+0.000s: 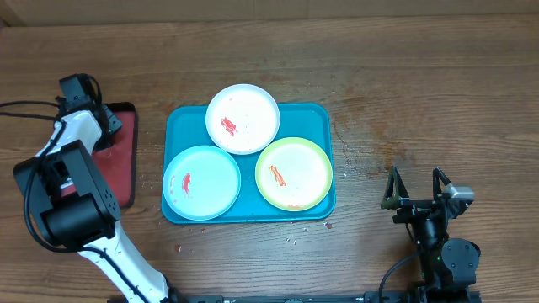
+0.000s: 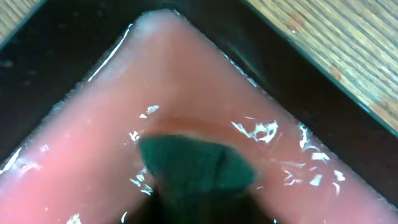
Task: Clean dirty plates on tray and stack at the side
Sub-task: 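Lift the sponge out of the soapy water with the left gripper, then carry the sponge over the light-blue plate with the left gripper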
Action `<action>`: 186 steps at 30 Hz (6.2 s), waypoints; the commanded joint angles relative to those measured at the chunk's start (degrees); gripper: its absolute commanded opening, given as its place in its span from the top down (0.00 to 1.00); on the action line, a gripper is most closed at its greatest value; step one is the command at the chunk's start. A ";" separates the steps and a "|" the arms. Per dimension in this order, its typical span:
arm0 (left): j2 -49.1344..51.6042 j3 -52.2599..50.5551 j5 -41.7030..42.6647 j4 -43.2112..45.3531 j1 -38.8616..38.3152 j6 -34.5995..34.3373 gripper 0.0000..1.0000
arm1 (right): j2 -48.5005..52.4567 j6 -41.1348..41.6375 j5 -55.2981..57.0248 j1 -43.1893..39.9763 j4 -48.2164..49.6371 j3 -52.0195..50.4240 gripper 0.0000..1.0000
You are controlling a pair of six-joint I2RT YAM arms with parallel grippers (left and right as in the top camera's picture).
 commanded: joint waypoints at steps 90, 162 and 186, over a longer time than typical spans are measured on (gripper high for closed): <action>-10.45 4.70 -3.56 -28.72 2.56 -4.83 0.96 | -0.57 -0.24 0.55 -0.15 0.33 -0.59 0.00; -21.94 -15.72 13.46 -26.43 -34.36 -4.94 0.15 | -0.57 -0.24 0.55 -0.15 0.33 -0.59 0.00; -34.99 4.11 13.70 -46.62 -17.84 -12.33 0.00 | -0.04 11.47 -17.49 -0.17 35.98 6.12 0.00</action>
